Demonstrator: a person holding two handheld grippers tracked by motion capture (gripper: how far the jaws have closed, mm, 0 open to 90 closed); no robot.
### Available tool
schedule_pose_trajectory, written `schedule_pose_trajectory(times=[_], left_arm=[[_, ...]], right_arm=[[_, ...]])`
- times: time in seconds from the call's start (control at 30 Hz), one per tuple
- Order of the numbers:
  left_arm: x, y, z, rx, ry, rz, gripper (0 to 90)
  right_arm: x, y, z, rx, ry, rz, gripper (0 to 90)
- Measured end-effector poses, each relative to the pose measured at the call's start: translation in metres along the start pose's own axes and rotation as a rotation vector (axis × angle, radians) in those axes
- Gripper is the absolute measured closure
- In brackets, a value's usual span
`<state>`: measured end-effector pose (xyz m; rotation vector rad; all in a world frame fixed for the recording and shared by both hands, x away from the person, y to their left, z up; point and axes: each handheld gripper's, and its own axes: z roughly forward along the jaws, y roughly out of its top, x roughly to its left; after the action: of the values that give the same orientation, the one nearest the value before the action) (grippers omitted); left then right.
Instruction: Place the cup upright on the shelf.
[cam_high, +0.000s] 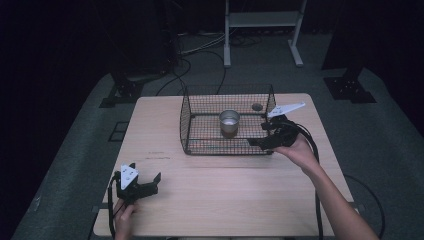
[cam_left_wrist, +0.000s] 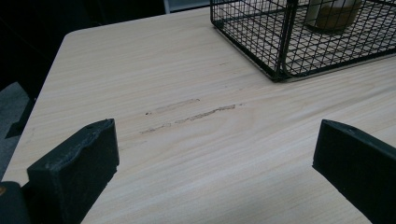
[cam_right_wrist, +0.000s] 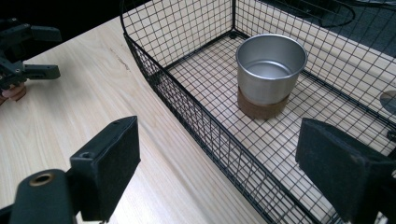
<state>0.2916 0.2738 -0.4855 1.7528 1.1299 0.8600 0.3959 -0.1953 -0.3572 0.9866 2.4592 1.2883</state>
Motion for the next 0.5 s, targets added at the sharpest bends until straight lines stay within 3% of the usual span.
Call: schedule_pose_trajectory(times=[0.5], left_arm=[[0.0,0.0,0.0,0.003,0.001,-0.003,0.0]], right_arm=[[0.007,-0.02,-0.009,-0.009,0.005,0.002,13.1]])
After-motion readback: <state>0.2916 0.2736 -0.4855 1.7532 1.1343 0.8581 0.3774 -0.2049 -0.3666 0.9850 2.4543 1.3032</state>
